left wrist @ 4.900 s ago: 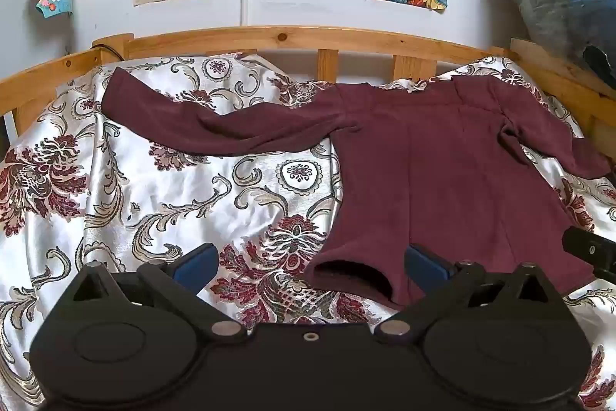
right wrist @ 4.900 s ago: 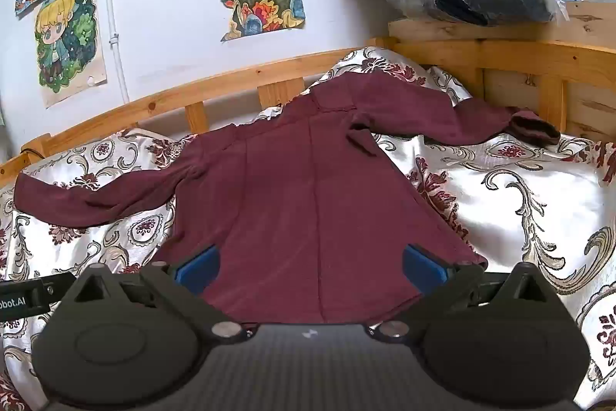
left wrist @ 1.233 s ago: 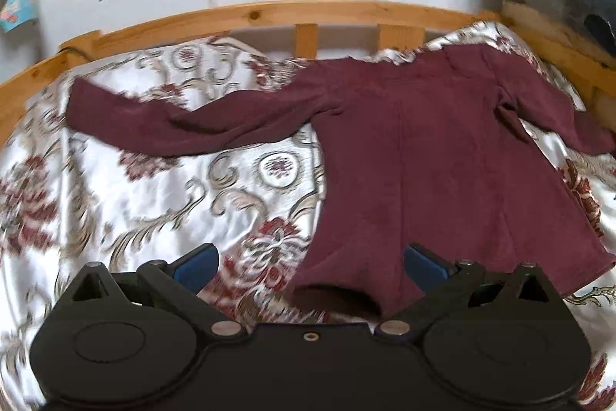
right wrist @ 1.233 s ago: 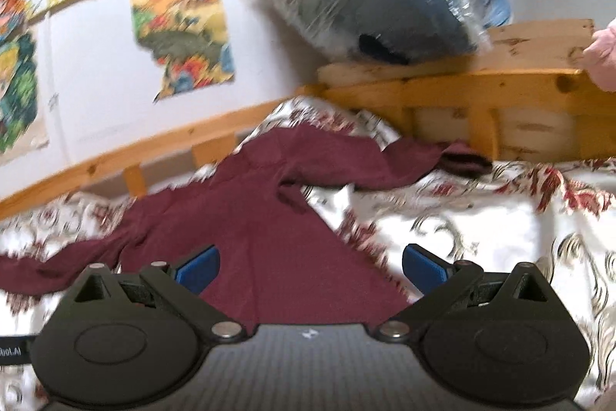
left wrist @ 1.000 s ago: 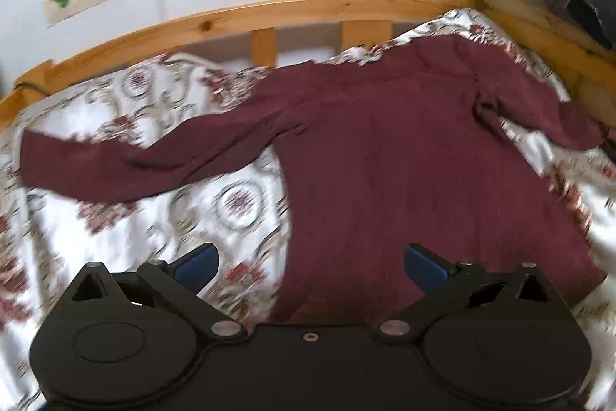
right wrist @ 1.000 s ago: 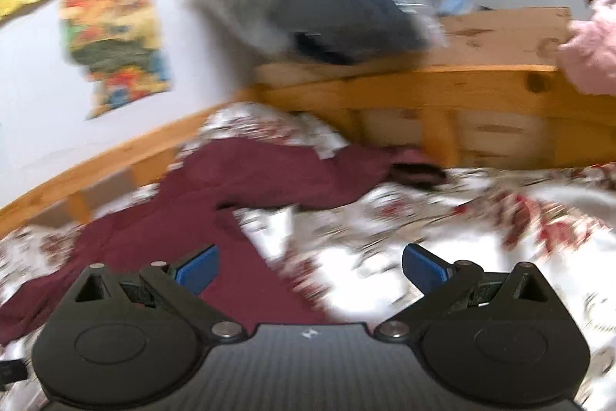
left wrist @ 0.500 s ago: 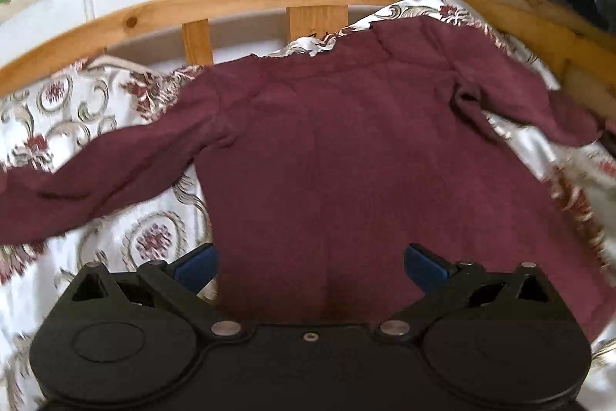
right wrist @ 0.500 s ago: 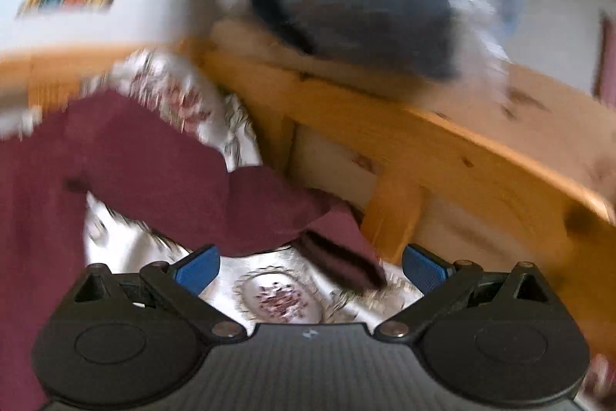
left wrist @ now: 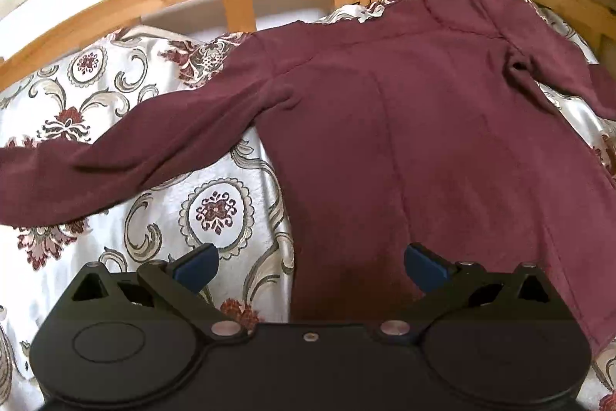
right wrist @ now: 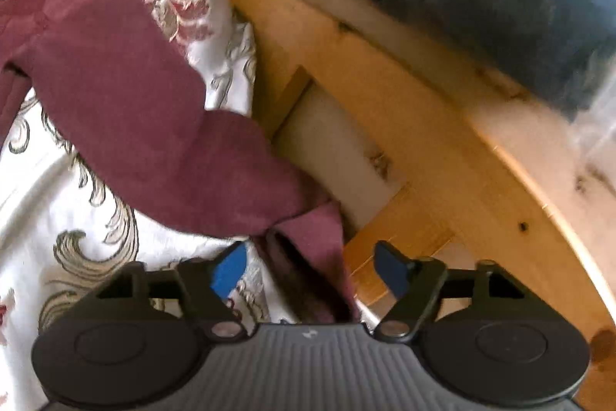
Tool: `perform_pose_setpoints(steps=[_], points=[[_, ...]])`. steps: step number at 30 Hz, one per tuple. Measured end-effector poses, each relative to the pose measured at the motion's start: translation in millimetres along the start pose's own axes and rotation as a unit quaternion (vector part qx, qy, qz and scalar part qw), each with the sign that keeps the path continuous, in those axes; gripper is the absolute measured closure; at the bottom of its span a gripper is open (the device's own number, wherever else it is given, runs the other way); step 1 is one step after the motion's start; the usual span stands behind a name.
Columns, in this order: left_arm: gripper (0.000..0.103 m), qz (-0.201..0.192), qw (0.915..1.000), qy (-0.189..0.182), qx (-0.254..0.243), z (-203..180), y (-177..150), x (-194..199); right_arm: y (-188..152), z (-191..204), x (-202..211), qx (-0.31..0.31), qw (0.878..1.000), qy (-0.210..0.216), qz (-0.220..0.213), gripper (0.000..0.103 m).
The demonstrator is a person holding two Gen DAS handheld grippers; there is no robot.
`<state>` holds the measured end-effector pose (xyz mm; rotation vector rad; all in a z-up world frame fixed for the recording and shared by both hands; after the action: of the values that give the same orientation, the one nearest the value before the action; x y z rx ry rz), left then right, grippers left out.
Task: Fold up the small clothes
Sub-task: 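Move the right tool to the sleeve cuff and close on it, then carry the held sleeve with the right tool across the shirt back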
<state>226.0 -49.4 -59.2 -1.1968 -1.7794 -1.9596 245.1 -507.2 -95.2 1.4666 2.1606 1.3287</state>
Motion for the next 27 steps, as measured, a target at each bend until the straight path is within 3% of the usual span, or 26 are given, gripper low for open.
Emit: perform_pose_setpoints(steps=[2,6,7,10,17,21,27], points=[[0.001,-0.003,1.0,-0.001,0.002,-2,1,0,-3,1,-2,0.0,1.0,0.007,0.004,0.052],[0.001,-0.006,0.9999,-0.009,-0.007,-9,2,0,-3,-2,0,-0.01,1.0,0.016,0.0,0.094],[0.001,-0.006,0.9999,-0.01,-0.008,-11,3,1,-2,-4,1,-0.014,1.0,0.019,-0.001,0.098],[0.001,-0.011,0.9998,-0.017,-0.009,-14,4,3,2,-13,9,-0.03,0.999,0.026,-0.016,0.1],[0.001,-0.022,0.9994,-0.026,-0.004,-20,10,6,38,-52,54,-0.112,0.988,0.088,-0.061,0.1],[0.001,-0.03,0.9989,-0.035,-0.001,-20,17,9,71,-72,92,-0.156,0.972,0.141,-0.103,0.101],[0.001,-0.049,0.9979,-0.042,0.006,-18,25,18,118,-71,153,-0.186,0.938,0.242,-0.167,0.101]])
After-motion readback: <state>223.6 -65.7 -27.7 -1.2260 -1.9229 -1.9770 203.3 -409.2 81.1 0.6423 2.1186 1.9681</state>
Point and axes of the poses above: each gripper's, at about its wrist camera, not at the fingertips, and x roughly against the way its jaws point, z to its left, y to its top, the point moved 5 cm from there along -x, roughly the way its jaws point, and after that the axes turned 14 degrees about -y, right-handed, at the moved point
